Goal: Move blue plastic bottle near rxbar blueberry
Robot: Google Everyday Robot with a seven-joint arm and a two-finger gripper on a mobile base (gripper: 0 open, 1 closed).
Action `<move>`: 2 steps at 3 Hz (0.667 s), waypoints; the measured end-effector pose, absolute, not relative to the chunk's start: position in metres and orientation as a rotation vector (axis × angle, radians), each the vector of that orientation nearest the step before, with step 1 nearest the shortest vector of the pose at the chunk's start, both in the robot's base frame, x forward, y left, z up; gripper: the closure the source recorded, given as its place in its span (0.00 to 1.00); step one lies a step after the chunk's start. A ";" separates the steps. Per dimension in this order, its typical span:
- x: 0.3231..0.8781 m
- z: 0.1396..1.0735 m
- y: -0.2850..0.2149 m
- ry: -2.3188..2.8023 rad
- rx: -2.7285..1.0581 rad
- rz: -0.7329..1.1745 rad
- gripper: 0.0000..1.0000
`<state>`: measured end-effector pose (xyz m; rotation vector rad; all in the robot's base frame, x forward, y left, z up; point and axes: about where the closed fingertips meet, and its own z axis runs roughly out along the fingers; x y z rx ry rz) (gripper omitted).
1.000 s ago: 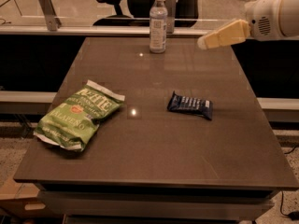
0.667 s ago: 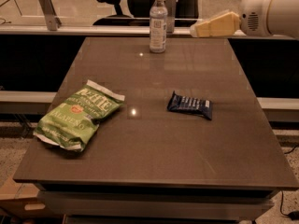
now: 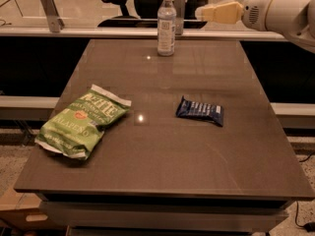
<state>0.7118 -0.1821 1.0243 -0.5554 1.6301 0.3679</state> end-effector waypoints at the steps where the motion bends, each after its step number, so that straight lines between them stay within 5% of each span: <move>1: 0.744 1.018 -0.183 1.613 -0.515 0.427 0.00; 2: 0.768 1.017 -0.180 1.615 -0.510 0.464 0.00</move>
Offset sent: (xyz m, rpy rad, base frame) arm 0.0854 -0.0009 -0.0081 0.1132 0.0329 0.0422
